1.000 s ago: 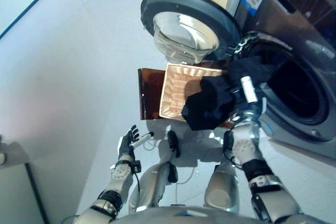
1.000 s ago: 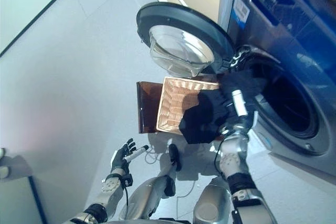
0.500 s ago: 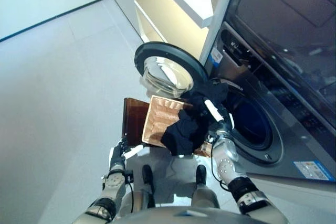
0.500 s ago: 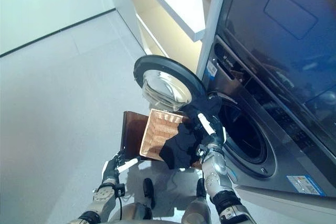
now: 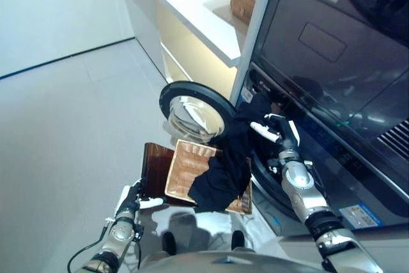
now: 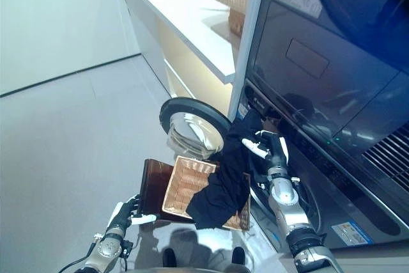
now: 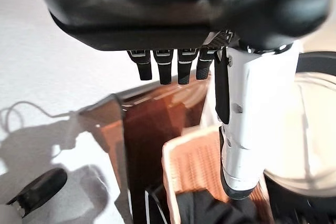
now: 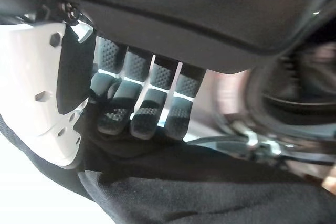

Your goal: Pick up the clothes and place them into the washing machine

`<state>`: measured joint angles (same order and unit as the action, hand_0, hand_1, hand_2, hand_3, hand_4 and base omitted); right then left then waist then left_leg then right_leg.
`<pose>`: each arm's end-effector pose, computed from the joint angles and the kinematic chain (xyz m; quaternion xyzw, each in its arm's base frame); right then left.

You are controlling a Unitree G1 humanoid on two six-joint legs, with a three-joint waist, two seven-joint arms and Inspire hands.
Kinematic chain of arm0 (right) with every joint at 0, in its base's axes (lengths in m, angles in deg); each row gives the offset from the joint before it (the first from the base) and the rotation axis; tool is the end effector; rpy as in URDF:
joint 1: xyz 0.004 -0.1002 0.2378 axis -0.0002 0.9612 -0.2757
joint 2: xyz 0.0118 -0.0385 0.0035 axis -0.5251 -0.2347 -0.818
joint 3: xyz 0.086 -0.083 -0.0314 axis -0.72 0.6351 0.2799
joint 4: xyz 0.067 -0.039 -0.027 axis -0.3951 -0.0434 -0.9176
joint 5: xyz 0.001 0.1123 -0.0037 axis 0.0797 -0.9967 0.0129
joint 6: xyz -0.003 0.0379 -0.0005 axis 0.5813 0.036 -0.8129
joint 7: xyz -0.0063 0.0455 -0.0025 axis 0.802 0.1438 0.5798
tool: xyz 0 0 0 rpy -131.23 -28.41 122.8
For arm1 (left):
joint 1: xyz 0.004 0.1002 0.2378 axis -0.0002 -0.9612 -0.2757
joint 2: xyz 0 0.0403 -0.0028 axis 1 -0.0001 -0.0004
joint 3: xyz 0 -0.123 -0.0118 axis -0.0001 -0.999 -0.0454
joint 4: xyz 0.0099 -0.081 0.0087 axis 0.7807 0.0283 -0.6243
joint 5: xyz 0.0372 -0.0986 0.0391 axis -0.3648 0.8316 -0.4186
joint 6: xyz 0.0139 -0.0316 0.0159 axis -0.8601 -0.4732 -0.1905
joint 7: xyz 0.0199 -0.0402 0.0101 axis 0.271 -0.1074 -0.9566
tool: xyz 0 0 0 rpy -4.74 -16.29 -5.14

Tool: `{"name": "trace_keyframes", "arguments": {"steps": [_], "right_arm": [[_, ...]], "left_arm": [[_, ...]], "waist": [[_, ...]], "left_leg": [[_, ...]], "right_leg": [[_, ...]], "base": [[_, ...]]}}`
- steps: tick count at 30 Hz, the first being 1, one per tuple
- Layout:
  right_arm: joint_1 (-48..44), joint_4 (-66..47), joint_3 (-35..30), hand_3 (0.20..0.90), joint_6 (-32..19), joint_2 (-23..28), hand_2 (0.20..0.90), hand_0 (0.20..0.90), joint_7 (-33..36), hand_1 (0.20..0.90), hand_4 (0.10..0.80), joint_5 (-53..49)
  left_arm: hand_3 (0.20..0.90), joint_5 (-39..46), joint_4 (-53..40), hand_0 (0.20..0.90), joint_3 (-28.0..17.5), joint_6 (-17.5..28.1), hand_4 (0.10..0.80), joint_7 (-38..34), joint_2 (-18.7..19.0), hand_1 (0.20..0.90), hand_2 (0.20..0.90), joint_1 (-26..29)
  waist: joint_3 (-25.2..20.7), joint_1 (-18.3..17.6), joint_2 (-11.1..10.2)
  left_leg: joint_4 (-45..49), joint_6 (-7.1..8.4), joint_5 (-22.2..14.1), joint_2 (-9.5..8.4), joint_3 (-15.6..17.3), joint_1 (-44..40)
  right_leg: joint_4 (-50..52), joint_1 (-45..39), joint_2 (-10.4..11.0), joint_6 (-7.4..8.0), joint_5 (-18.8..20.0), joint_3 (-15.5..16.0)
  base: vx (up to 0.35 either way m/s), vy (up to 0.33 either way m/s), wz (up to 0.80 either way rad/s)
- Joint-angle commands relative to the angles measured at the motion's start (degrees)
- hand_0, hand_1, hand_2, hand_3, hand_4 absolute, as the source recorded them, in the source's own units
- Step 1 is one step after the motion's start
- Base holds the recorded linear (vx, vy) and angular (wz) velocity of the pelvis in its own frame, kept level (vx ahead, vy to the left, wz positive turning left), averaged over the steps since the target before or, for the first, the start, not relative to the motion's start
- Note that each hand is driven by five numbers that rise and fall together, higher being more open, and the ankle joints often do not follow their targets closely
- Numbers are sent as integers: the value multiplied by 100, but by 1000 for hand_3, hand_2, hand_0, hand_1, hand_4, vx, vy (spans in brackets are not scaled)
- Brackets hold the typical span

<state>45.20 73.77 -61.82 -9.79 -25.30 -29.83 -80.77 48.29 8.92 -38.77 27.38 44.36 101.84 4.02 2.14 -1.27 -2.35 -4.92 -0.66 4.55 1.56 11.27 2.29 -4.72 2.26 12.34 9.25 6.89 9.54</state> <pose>0.2513 -0.2157 -0.0084 -0.0509 0.0517 -0.0456 0.9963 0.1337 0.2164 -0.1259 0.2521 0.3563 0.0061 0.8997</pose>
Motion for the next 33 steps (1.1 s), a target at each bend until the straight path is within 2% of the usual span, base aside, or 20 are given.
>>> {"name": "trace_keyframes", "arguments": {"steps": [1,4,8,16,25,33], "right_arm": [[-1061,-514,-52,200,-489,302,200,200,-87,200,300,105],[-1305,-507,22,200,-440,341,200,200,-80,200,300,286],[-1346,-615,9,200,-414,294,200,200,-127,200,300,319],[-1704,-882,107,200,-443,362,200,200,-193,200,300,298],[-2721,-1134,379,200,-386,500,200,200,-210,200,300,-9],[-3174,-1422,656,200,-281,682,200,200,-414,200,300,-220]], "left_arm": [[900,-189,129,900,397,249,800,43,190,900,900,682],[900,-297,-149,900,509,315,800,52,268,900,900,659],[900,-228,-106,900,438,302,800,105,266,900,900,616],[900,-224,-364,900,475,354,800,118,347,900,900,656],[900,75,-440,900,559,282,800,206,364,900,900,1010],[900,368,-394,900,580,241,800,262,288,900,900,1228]], "waist": [[-229,250,77],[-336,332,-20],[-405,369,-92],[-496,424,-170],[-614,405,-238],[-659,316,-276]], "left_leg": [[-8,431,-244,91,-57,-356],[-8,410,-265,121,-70,-488],[-8,413,-281,164,-94,-581],[-8,418,-306,196,-132,-692],[-8,433,-291,214,-128,-733],[-8,440,-289,219,-90,-771]], "right_leg": [[38,-217,-52,95,286,206],[53,-340,-98,82,224,197],[63,-445,-132,58,141,214],[55,-585,-159,40,90,264],[75,-618,-183,28,119,246],[82,-618,-200,20,136,201]], "base": [[0,0,0],[-3,3,3],[8,0,-5],[14,-3,4],[2,-3,1],[1,0,-2]]}}
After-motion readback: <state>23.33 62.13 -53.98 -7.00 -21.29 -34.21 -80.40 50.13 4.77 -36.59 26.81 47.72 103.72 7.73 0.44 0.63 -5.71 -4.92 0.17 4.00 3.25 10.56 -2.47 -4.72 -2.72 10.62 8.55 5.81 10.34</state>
